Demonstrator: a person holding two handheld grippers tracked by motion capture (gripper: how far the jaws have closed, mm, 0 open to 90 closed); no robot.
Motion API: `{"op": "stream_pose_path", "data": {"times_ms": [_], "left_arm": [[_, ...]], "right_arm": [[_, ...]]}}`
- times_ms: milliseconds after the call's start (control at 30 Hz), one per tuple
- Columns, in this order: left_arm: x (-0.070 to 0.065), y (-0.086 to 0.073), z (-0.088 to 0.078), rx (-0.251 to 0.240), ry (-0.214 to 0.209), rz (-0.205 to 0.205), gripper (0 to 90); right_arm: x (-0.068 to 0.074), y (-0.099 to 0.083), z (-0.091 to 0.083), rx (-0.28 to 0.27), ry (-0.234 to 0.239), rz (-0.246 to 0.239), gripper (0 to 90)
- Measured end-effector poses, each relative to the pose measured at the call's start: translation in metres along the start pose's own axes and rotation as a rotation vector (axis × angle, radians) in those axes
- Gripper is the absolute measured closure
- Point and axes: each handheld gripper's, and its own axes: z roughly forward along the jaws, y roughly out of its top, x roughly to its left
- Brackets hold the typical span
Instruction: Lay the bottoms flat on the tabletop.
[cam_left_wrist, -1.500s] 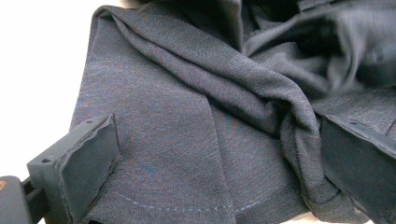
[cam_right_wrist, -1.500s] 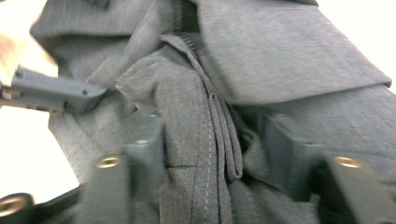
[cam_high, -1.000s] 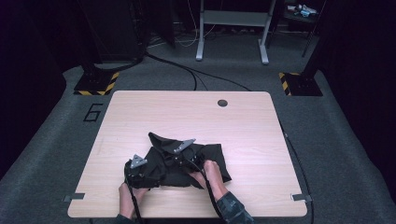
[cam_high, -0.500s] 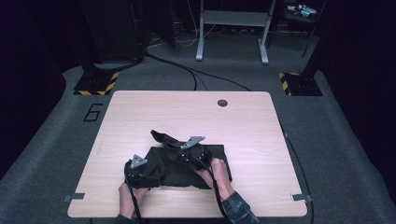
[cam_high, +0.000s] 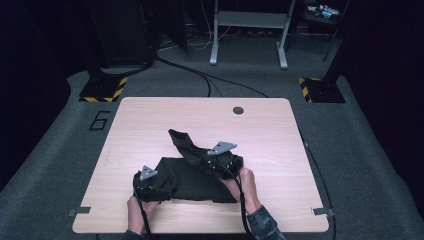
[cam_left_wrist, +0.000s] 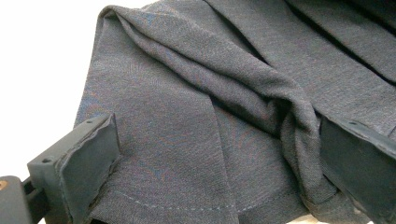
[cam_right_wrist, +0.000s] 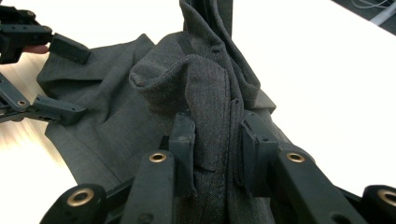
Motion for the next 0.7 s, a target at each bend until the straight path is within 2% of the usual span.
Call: {"op": "stream_pose_path", "data": {"times_ms": [167, 267, 533, 700], "left_arm": [[0.000, 0.000, -0.001, 0.008, -0.002, 0.000, 0.4], [0.000, 0.000, 0.000, 0.007, -0.002, -0.002, 0.4], [0.000, 0.000, 0.000, 0.009, 0.001, -0.001, 0.4], [-0.001, 0.000, 0.000, 0.007, 0.002, -0.004, 0.4]], "right_arm": [[-0.009, -0.006, -0.013, -0.023, -0.016, 0.036, 68.7], [-0.013, -0.008, -0.018, -0.037, -0.024, 0.037, 68.7], [-0.028, -0.019, -0.039, -0.074, -0.067, 0.062, 68.7], [-0.037, -0.027, -0.054, -0.098, -0.099, 0.099, 68.6]]}}
